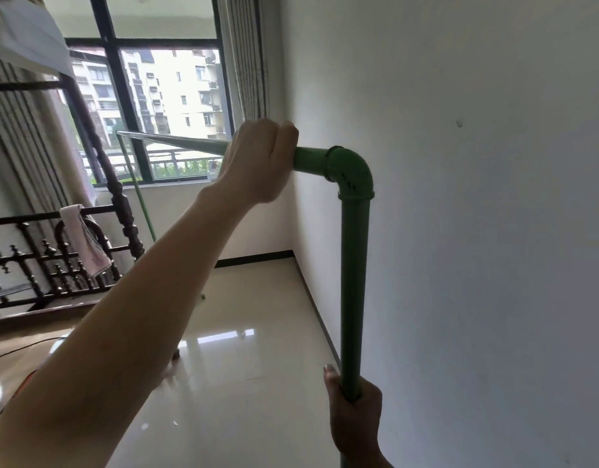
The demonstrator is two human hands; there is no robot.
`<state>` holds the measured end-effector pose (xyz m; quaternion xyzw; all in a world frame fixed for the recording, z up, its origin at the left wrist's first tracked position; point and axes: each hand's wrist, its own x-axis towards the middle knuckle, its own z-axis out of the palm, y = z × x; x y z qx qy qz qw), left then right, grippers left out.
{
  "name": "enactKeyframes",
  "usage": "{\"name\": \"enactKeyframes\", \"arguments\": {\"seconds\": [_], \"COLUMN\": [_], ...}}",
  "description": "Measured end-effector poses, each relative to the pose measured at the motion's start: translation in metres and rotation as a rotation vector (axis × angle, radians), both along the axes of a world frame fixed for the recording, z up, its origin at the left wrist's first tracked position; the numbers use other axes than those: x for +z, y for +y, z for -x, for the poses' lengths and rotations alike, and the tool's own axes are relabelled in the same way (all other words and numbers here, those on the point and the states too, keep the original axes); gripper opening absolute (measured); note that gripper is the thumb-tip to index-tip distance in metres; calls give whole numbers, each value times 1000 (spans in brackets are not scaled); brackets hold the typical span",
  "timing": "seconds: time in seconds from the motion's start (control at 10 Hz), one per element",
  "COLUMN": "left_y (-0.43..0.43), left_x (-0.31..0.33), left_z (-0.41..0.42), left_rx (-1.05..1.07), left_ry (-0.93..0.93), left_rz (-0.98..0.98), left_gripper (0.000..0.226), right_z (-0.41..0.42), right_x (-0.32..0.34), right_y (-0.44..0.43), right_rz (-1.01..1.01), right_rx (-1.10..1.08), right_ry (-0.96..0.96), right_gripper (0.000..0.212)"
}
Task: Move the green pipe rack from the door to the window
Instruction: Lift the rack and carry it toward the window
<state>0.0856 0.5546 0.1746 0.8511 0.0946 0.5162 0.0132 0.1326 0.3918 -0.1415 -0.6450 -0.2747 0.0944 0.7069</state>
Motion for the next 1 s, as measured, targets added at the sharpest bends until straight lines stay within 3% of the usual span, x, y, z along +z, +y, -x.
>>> {"name": "enactKeyframes", "arguments": {"seconds": [0.2, 0.3, 0.4, 0.5, 0.6, 0.7, 0.8, 1.0], "left_y": [71, 105, 152, 178, 223, 267, 312, 400], "left_x": [0, 1, -3, -1, 2, 2, 11, 31], "left_z": [-48, -67, -94, -113, -131, -145, -163, -215], "left_rx": [126, 120, 216, 125, 142, 107, 247, 392], "left_ry": [-10, 36, -60, 4, 81, 5, -55, -159], "left_rz": [105, 136, 305, 380, 375, 338, 138, 147], "left_gripper": [31, 31, 38, 28, 31, 32, 43, 39], "right_z": [-66, -98, -126, -149, -170, -193, -219, -264], "right_x": [-3, -8, -10, -6, -4, -2, 9, 17], "right_y": [81, 122, 162, 200, 242, 289, 337, 429], "right_rz": [-16, 35, 60, 67, 71, 96, 70, 75], "right_rx": [162, 237, 291, 280, 267, 255, 197, 99], "right_ry": [-26, -4, 2, 15, 22, 5, -12, -47], "right_gripper": [59, 60, 55, 60, 61, 59, 56, 52]}}
